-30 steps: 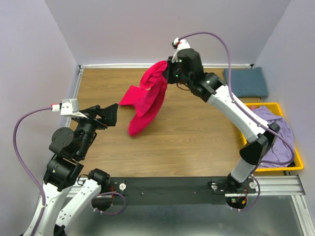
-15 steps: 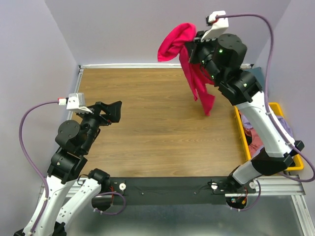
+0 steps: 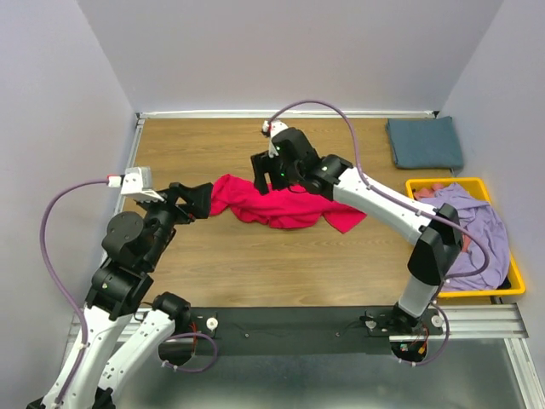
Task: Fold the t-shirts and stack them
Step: Move the tshirt to the center of the board, then flatten the tshirt out
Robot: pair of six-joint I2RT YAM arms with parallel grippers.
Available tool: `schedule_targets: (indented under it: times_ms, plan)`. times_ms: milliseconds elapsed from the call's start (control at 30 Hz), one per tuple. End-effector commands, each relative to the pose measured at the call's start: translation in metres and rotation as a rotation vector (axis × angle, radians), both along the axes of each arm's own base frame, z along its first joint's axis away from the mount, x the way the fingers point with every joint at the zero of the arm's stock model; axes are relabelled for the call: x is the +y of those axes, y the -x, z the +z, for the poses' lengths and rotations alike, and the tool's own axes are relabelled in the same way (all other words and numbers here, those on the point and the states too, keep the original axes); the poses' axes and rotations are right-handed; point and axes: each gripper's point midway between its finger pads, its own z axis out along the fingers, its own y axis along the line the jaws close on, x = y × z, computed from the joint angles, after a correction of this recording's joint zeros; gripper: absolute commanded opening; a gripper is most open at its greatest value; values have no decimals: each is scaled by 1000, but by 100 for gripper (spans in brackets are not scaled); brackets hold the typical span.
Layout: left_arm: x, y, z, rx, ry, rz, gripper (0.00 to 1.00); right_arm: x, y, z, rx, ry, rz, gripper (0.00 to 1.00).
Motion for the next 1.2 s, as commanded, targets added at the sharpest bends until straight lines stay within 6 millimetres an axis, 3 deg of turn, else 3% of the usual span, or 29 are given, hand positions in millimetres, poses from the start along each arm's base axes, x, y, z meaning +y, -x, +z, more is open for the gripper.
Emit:
schedule_targets:
  times_ms: [0,33,67,133,233,300,333,433,467,533,800,1033,1167]
  plan:
    - [-17,-7,-34,98,-18,-60,99,-67,-15,21,-103,70,-166,82]
    - [-21,-9,-38,112,-22,-76,99,-94,-26,12,-88,93,-222,82]
    - [-30,-14,-51,146,-32,-111,99,-115,-22,-16,-35,141,-249,81]
    - [-43,-22,-71,207,-46,-152,99,-164,-33,-23,-12,152,-352,80]
    - [-66,-30,-103,295,-55,-243,99,-227,-34,-58,80,182,-487,78]
    - [-77,-33,-121,342,-46,-285,99,-250,-33,-67,130,147,-556,77]
    - [-81,-37,-135,386,-53,-288,98,-274,-30,-83,181,143,-618,77]
    - [-82,-48,-162,451,-36,-244,98,-293,-24,-109,304,49,-679,77]
    - [-80,-51,-168,470,-23,-213,99,-289,-19,-123,358,13,-667,77]
    - [-79,-59,-179,482,-10,-179,99,-290,-18,-131,389,-26,-679,76]
    - [-47,-90,-197,482,17,22,99,-287,-16,-171,470,-118,-715,71]
    - [-49,-97,-221,530,16,2,99,-285,-24,-177,459,-116,-700,50]
    - [-51,-97,-228,543,13,-4,99,-287,-29,-176,445,-106,-702,26]
